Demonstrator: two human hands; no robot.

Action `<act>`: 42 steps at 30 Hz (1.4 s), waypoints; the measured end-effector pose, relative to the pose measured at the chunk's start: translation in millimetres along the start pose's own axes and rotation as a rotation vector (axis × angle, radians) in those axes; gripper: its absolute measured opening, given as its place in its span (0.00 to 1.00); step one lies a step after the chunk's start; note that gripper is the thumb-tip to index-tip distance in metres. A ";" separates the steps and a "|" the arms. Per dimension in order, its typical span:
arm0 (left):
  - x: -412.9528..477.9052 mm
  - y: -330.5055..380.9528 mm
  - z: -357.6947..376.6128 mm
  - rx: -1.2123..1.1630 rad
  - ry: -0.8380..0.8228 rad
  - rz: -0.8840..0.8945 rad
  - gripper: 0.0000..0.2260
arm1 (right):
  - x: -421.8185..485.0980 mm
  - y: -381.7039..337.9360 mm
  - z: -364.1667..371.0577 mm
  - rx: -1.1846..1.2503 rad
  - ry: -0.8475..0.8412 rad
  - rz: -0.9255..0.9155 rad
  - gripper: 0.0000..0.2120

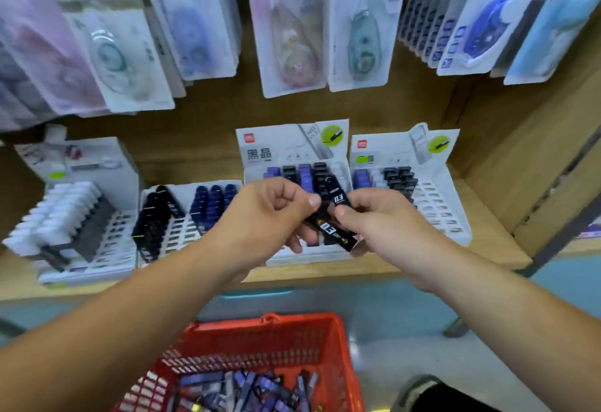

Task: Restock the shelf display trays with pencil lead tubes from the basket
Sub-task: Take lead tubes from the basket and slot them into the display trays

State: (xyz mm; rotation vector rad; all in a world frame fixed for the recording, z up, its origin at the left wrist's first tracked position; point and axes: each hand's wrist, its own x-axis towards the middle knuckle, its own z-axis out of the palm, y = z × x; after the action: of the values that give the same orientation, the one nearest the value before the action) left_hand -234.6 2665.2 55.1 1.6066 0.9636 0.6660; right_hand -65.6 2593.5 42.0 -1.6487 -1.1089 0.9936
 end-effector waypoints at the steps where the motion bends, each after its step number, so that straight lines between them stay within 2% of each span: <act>1: -9.5 -7.3 -11.4 -0.030 0.022 -0.024 0.07 | 1.0 -3.8 9.8 -0.061 0.013 -0.025 0.09; 6: -39.2 -37.9 -62.8 -0.108 0.147 -0.087 0.06 | -1.1 -30.0 61.4 -0.021 -0.067 -0.025 0.15; 10: -36.8 -40.3 -113.3 -0.057 0.303 0.027 0.06 | 5.3 -41.7 93.9 0.071 -0.141 0.045 0.10; 12: -32.5 -37.4 -142.0 -0.005 0.387 0.092 0.08 | 7.5 -48.2 110.6 0.102 -0.155 0.041 0.03; 16: -24.6 -41.2 -179.3 0.200 0.498 0.156 0.08 | 15.8 -53.3 142.1 0.037 -0.081 0.005 0.12; 19: -5.3 -48.0 -192.0 0.315 0.489 0.174 0.07 | 25.9 -52.5 159.9 0.048 0.010 -0.032 0.11; 23: 17.2 -65.9 -198.9 0.451 0.398 0.121 0.07 | 35.0 -49.6 168.4 0.157 0.092 -0.066 0.03; 27: 23.3 -83.2 -202.2 0.517 0.371 0.115 0.04 | 44.0 -44.2 162.9 0.196 0.089 -0.056 0.08; 33: 30.2 -81.7 -204.3 0.679 0.338 0.183 0.02 | 50.6 -40.0 160.5 0.258 0.085 -0.071 0.09; 42: 35.5 -88.1 -209.2 0.690 0.337 0.198 0.04 | 51.1 -35.4 154.9 0.323 0.057 -0.060 0.11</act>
State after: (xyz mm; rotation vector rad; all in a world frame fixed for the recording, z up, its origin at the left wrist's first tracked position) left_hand -410.3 2809.0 19.6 2.2615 1.3925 0.8087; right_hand -204.0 2685.3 24.6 -1.3675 -0.9019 1.0211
